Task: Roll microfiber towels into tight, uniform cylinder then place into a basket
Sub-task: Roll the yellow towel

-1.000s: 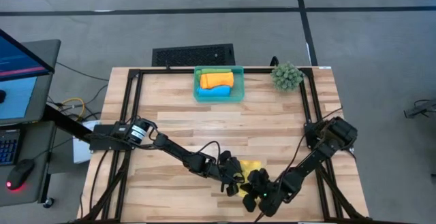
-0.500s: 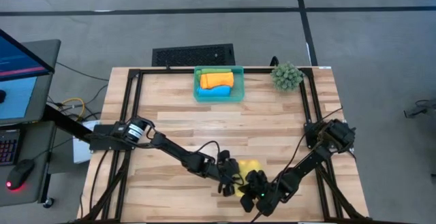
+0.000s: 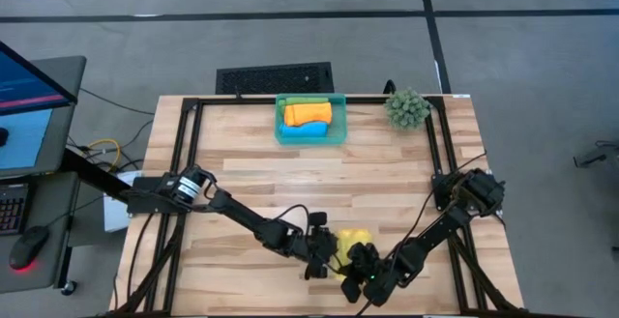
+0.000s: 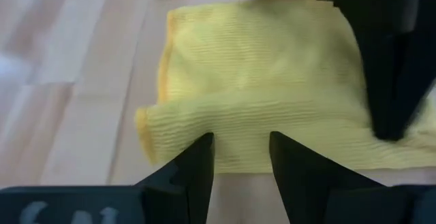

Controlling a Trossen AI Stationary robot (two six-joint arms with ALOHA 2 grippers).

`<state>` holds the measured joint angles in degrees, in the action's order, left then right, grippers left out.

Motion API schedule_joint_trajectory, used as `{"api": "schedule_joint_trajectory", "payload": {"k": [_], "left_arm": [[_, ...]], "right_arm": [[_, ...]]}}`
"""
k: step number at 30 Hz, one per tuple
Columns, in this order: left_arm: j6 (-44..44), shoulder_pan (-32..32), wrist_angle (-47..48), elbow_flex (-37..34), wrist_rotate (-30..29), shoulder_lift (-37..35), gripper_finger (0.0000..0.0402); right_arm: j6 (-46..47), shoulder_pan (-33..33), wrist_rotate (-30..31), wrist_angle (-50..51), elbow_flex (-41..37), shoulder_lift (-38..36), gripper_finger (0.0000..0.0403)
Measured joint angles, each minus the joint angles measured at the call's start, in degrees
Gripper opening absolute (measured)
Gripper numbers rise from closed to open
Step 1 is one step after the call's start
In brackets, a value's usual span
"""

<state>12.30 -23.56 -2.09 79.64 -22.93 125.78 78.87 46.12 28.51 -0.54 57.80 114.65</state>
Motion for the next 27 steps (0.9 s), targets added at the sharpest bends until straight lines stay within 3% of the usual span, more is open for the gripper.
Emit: {"api": "schedule_joint_trajectory", "payload": {"k": [18, 23, 27], "left_arm": [[-7.33, -2.01, -2.09, 0.24, -5.69, -2.23, 0.0137], [-4.28, 0.13, -2.86, 0.39, 0.13, -0.75, 0.0137], [-2.98, 1.74, -2.72, 0.21, 1.20, 1.61, 0.0137]], "right_arm": [[-0.74, -0.03, -0.83, 0.05, -0.07, 0.02, 0.0003], [-0.83, -0.03, -0.89, 0.04, -0.09, 0.02, 0.0003], [-0.85, -0.03, -0.98, -0.02, -0.11, 0.02, 0.0003]]}}
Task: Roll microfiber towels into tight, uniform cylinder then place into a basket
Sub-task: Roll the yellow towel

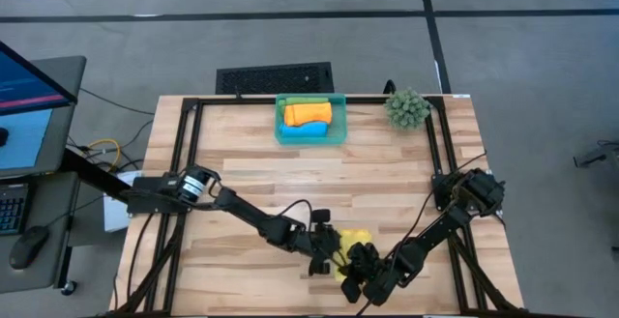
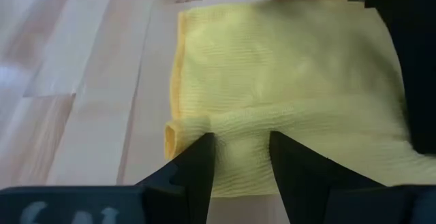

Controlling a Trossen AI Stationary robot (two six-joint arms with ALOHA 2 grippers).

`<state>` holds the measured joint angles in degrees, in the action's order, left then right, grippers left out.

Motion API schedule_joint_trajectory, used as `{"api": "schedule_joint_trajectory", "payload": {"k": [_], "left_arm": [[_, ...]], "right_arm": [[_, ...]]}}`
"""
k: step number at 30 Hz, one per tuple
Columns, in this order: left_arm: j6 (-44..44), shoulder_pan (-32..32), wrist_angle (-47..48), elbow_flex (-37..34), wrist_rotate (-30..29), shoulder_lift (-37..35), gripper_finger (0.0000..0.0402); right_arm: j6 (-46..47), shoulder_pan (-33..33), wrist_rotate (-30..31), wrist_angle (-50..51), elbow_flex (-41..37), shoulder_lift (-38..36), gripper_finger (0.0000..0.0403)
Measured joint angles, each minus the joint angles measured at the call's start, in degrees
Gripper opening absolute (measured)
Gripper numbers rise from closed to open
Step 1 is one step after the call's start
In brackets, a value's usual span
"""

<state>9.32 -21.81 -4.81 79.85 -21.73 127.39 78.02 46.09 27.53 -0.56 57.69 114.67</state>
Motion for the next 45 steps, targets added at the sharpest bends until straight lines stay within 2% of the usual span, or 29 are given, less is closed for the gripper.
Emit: {"api": "schedule_joint_trajectory", "payload": {"k": [4, 11, 24, 31, 45], "left_arm": [[1.22, 1.74, -0.12, 0.06, 1.89, 0.05, 0.0137], [5.24, 3.70, 0.73, 0.16, 11.53, 0.01, 0.0137], [13.88, 2.84, 4.99, 0.25, 8.76, -0.13, 0.0137], [14.38, 2.46, 4.95, 0.18, 7.41, -0.04, 0.0137], [15.19, 2.46, 4.92, 0.07, 7.36, 0.03, 0.0137]], "right_arm": [[0.00, -0.02, -0.09, -0.09, -0.02, 0.00, 0.0003], [-0.05, -0.07, -0.17, -0.11, -0.02, 0.00, 0.0003], [-4.58, 1.03, 2.34, -0.40, -0.24, -1.27, 0.0020], [-4.98, 1.97, 3.19, -0.13, -0.33, -2.06, 0.0024], [1.60, 6.00, 3.04, 0.16, -0.15, -2.24, 0.0019]]}}
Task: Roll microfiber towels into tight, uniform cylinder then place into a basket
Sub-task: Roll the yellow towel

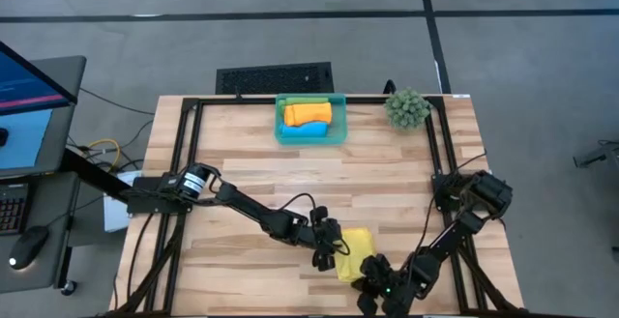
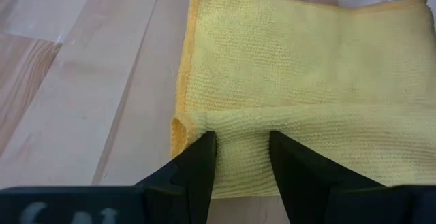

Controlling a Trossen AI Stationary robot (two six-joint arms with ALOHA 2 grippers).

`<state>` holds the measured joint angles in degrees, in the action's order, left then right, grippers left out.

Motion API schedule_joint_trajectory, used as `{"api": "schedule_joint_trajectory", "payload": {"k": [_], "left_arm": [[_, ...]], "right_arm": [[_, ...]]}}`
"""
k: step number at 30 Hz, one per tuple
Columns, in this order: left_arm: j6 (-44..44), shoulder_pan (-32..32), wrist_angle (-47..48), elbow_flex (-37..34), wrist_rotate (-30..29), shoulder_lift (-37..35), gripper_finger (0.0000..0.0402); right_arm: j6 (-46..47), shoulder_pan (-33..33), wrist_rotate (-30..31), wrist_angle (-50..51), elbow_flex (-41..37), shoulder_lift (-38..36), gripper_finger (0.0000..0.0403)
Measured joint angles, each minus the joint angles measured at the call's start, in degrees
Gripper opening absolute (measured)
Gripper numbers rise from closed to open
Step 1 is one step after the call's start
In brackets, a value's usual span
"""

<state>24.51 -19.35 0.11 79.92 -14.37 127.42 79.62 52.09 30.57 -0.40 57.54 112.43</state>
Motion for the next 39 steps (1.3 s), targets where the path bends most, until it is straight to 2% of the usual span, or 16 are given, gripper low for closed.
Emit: {"api": "schedule_joint_trajectory", "payload": {"k": [7, 14, 16, 22, 26, 39], "left_arm": [[0.00, 0.00, -0.01, -0.02, 0.00, 0.00, 0.0137], [-0.02, 0.00, -0.18, -0.07, 0.00, 0.00, 0.0137], [-0.02, 0.00, -0.20, -0.07, -0.02, 0.00, 0.0137], [-0.02, 0.00, -0.20, -0.09, 0.00, 0.00, 0.0137], [-0.39, 0.00, -0.20, -0.09, 0.12, 0.00, 0.0137], [-2.17, 0.00, -0.05, -0.11, 0.56, -0.28, 0.0137]], "right_arm": [[0.03, 1.75, 2.97, 1.81, 0.12, -2.61, 0.0019], [2.72, 2.26, 16.41, 15.68, 0.13, -9.47, 0.0014], [2.18, 0.68, 17.57, 16.20, 0.13, -9.42, 0.0013], [-6.72, -5.51, 9.20, 10.16, 0.09, -5.38, 0.0015], [-7.39, -7.33, 4.04, 10.01, 0.20, -4.74, 0.0013], [-0.07, -7.70, 0.54, 13.60, 0.25, -1.69, 0.0012]]}}
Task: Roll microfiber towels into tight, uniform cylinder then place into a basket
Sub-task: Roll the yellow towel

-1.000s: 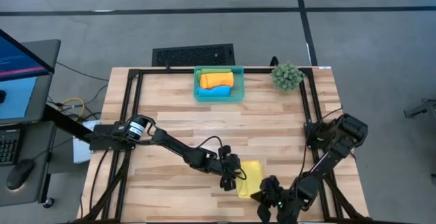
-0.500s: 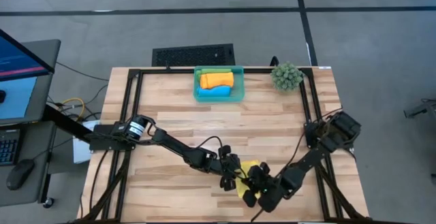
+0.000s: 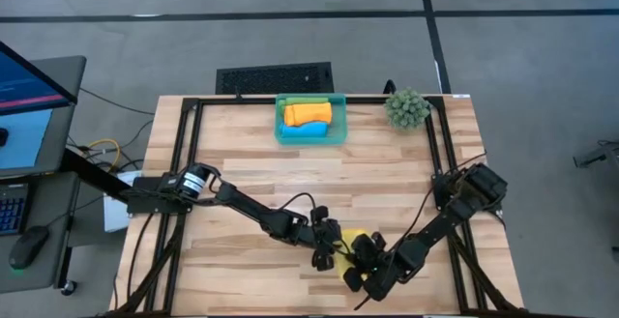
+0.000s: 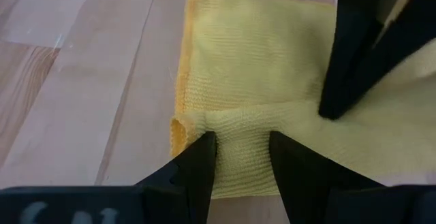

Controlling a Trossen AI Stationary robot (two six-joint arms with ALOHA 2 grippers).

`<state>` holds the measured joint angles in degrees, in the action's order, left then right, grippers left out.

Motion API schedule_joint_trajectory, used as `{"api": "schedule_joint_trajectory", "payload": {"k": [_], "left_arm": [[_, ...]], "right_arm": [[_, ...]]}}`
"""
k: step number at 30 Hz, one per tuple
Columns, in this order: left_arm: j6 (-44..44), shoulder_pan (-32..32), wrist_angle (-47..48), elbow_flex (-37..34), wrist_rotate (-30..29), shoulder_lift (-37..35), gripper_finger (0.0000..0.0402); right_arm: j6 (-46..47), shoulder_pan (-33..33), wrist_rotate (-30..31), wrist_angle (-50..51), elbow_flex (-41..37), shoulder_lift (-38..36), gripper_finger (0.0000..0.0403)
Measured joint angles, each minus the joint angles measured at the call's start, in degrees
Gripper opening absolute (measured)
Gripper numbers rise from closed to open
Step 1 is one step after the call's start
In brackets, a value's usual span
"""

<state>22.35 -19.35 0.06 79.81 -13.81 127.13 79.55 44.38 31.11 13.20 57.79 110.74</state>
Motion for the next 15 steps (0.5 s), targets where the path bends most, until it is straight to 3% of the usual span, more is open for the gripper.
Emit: {"api": "schedule_joint_trajectory", "payload": {"k": [9, 15], "left_arm": [[-3.41, -1.66, 2.65, -0.13, -0.47, -1.74, 0.0137], [-1.65, -4.54, 12.26, -0.18, -2.51, -4.72, 0.0137]], "right_arm": [[0.02, -0.68, -1.79, -2.07, 0.12, 1.37, 0.0013], [0.03, -0.71, -2.11, -2.31, 0.03, 1.33, 0.0014]]}}
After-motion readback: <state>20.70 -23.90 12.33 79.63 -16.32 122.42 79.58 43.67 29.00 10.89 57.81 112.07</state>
